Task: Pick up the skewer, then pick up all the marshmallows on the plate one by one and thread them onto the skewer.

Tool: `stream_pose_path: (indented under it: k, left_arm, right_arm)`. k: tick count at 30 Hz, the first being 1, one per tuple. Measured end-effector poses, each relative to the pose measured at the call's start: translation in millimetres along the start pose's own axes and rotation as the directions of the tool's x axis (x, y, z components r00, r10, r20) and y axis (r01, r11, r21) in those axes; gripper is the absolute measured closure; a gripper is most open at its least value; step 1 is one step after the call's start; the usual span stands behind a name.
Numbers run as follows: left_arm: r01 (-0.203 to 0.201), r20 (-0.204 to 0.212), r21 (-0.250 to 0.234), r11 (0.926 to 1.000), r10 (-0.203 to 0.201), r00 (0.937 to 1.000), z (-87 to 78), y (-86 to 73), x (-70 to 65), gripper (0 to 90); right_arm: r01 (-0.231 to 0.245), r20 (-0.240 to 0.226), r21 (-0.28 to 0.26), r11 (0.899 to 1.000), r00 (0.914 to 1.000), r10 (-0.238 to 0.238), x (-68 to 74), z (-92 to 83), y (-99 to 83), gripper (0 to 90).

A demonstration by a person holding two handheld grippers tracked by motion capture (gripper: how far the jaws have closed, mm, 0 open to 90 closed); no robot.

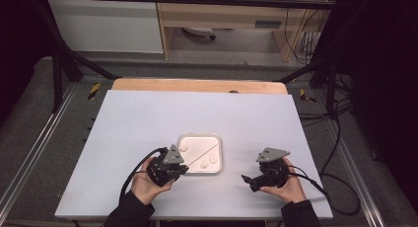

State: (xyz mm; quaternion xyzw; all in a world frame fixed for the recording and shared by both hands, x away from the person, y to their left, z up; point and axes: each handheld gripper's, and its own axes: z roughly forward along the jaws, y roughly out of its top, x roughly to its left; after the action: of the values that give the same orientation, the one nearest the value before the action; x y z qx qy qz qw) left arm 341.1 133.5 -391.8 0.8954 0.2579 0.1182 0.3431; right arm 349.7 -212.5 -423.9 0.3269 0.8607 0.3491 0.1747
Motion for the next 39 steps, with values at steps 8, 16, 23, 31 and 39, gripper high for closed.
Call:
stream_pose_path:
  k: [8, 16, 23, 31, 39]
  left_arm:
    - [0.049, -0.041, -0.065, 0.9967, -0.052, 0.9978, -8.9, -20.1, 4.4, 88.6]
    - [0.088, -0.060, -0.115, 0.9895, -0.095, 0.9936, -12.4, -37.6, 9.1, 88.6]
    - [0.113, -0.065, -0.139, 0.9839, -0.123, 0.9902, -17.0, -45.8, 13.5, 88.6]
    - [0.125, -0.062, -0.168, 0.9778, -0.137, 0.9886, -21.1, -53.4, 14.9, 88.6]
    - [0.134, -0.062, -0.176, 0.9753, -0.147, 0.9872, -21.7, -55.3, 16.4, 88.6]
  right_arm:
    - [-0.029, 0.001, -0.009, 1.000, 0.9996, 0.029, 2.6, 1.6, 7.8, 0.8]
    - [-0.050, -0.016, -0.035, 0.998, 0.9987, 0.049, 9.1, 10.1, 23.6, 0.9]
    - [-0.077, -0.037, -0.078, 0.994, 0.9965, 0.075, 15.2, 19.6, 36.8, 1.2]
    - [-0.100, -0.043, -0.095, 0.990, 0.9944, 0.096, 20.0, 31.5, 52.8, 1.8]
    - [-0.105, -0.085, -0.104, 0.989, 0.9917, 0.097, 25.8, 50.6, 66.4, 9.9]
